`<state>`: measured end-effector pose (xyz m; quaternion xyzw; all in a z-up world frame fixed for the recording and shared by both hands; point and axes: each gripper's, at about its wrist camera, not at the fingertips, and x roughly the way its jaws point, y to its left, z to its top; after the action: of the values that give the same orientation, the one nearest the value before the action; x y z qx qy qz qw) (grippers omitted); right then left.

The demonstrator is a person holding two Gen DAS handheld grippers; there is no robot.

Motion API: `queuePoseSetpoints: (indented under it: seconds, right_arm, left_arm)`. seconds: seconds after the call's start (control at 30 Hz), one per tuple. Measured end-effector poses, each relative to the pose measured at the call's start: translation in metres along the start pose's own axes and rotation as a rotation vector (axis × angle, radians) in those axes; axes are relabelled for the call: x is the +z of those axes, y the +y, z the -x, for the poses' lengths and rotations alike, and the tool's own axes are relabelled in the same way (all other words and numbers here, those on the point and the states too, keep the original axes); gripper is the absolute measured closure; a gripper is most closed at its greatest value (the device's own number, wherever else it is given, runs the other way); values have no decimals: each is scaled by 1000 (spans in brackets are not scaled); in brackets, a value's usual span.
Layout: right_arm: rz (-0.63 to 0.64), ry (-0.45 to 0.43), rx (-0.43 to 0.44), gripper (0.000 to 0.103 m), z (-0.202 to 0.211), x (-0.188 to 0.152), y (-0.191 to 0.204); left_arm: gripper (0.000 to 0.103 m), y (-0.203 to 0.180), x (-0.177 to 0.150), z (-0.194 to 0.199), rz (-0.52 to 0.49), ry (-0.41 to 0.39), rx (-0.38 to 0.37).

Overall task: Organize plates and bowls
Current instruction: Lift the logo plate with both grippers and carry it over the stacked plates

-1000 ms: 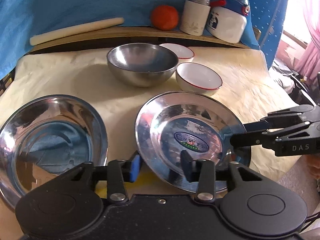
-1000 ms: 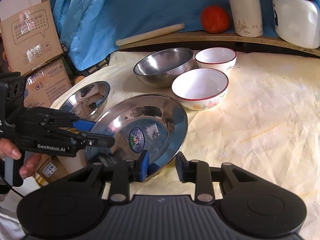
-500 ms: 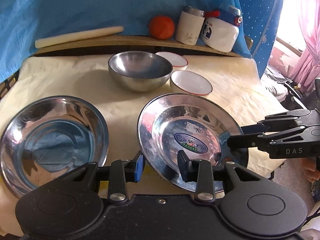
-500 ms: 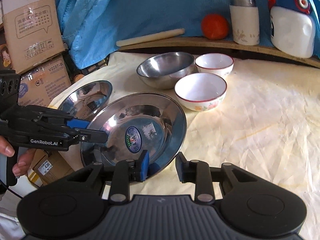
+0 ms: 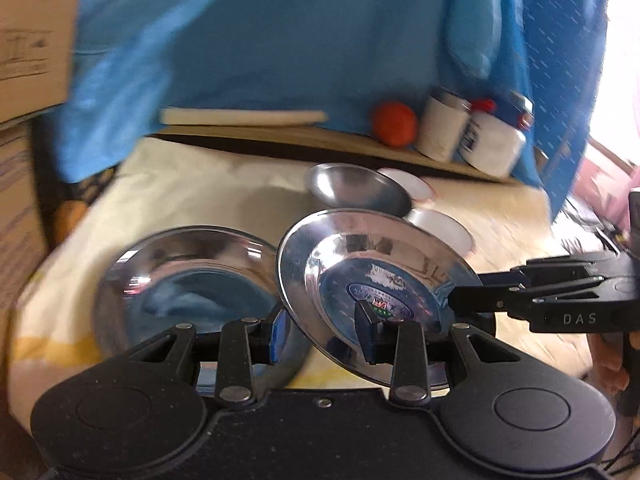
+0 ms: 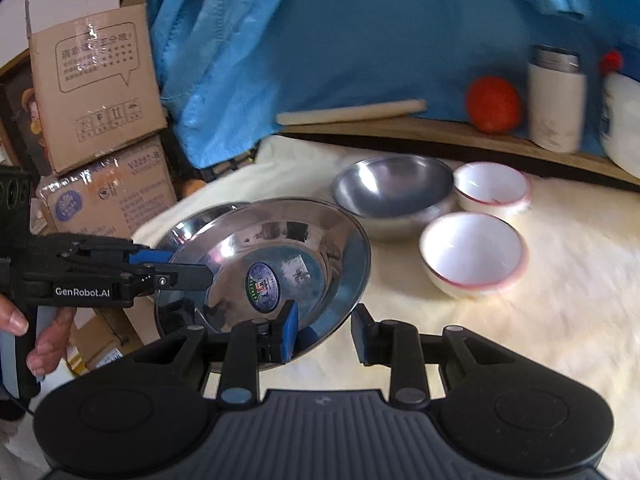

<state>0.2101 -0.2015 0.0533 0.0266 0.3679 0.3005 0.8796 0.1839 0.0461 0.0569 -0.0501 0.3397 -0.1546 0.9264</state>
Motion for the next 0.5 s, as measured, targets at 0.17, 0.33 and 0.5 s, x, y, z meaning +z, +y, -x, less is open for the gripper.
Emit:
queuePoseSetpoints:
  seconds: [0.17, 0.33, 0.5]
  right_arm:
    - [43, -11, 53, 70, -25, 20, 18]
    - [75, -8, 94, 70, -47, 32, 32]
    - [104, 4, 115, 70, -66, 36, 43]
  left_arm:
    - [66, 27, 3, 13, 62, -39, 68]
    - [66, 49, 2, 19, 103, -54, 126]
    - [66, 65, -3, 20, 135, -47, 161]
